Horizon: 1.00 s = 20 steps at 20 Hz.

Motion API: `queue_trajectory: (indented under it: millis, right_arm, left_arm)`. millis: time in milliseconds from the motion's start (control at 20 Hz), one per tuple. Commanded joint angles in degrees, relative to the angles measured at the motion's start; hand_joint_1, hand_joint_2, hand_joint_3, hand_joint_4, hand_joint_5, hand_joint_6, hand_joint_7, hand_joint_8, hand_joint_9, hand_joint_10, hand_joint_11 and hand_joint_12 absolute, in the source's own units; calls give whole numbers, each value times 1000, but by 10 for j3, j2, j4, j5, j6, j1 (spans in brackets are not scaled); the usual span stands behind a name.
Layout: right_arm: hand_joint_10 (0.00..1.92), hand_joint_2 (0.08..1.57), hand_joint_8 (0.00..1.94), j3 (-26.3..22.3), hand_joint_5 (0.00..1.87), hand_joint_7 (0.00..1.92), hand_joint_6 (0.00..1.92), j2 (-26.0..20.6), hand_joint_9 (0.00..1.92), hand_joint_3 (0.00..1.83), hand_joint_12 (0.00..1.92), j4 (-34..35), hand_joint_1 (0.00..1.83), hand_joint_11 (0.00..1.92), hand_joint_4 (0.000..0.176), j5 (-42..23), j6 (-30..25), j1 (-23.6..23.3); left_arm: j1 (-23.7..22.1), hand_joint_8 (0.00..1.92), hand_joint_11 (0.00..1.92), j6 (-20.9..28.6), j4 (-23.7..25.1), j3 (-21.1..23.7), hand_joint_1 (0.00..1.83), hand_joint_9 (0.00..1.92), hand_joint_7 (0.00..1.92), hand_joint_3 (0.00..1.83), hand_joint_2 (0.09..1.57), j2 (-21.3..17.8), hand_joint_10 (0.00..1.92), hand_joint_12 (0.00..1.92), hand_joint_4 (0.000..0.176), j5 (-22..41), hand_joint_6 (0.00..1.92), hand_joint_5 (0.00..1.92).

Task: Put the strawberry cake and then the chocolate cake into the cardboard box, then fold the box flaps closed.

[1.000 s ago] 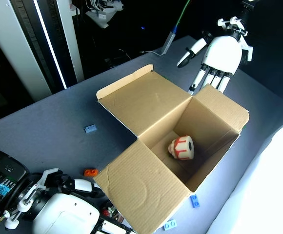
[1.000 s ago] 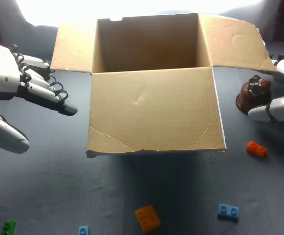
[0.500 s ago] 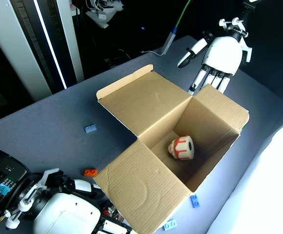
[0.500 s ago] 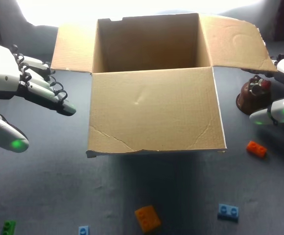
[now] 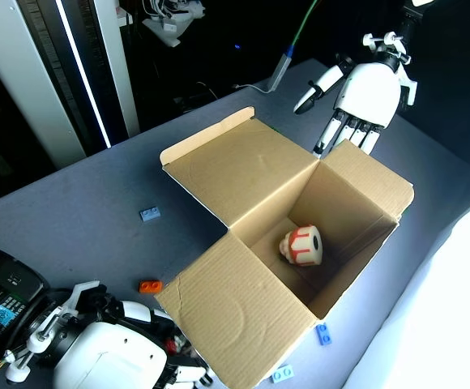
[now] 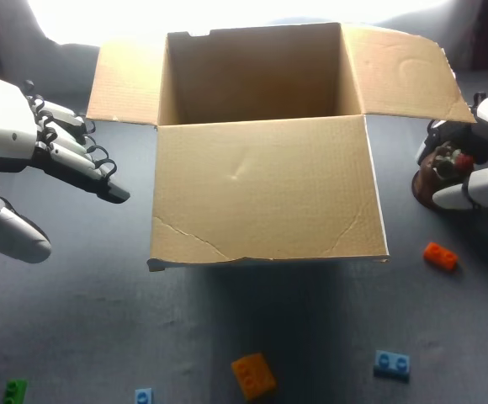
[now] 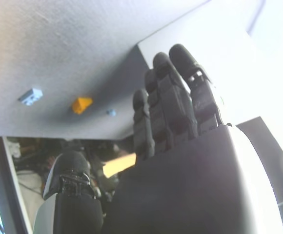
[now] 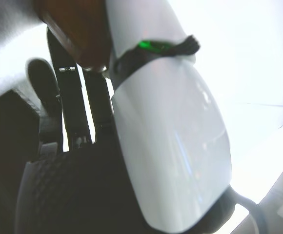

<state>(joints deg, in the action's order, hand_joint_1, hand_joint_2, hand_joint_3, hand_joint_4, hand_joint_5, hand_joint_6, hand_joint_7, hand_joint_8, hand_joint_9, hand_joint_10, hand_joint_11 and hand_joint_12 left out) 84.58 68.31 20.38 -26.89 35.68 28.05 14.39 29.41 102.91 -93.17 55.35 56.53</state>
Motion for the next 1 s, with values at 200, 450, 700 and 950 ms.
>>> queue_trajectory:
  millis: [200, 450, 700, 950]
  right_arm:
    - [1391, 1153, 1202, 1, 937, 878, 1059, -14, 724, 4, 1832, -14, 1232, 457, 0, -58, -2, -2]
    - [1422, 1194, 1338, -42, 856, 806, 1168, -65, 597, 4, 1885, -16, 1180, 365, 12, -39, 6, -13]
    - [1407, 1181, 1321, -118, 903, 812, 1100, -144, 608, 2, 1889, -16, 1190, 387, 4, -30, 28, -18]
    - [1424, 1193, 1309, -167, 880, 791, 1188, -221, 613, 1, 1895, -13, 1181, 399, 13, -24, 40, -35]
  left_arm:
    - [-4, 3, 155, 1, -41, -2, 23, 503, 409, 0, 1130, 1, 8, 992, 72, 2, 2, 295]
    - [-1, 6, 138, 1, -41, 1, 40, 509, 409, 1, 1136, 2, 6, 1033, 73, -1, 4, 307]
    - [5, 1, 86, 1, -42, 0, 10, 501, 398, 1, 1141, 3, 1, 1133, 64, -2, 1, 311]
    - [11, 0, 62, 0, -43, -4, 20, 502, 396, 1, 1144, 5, 3, 1184, 66, -3, 1, 312]
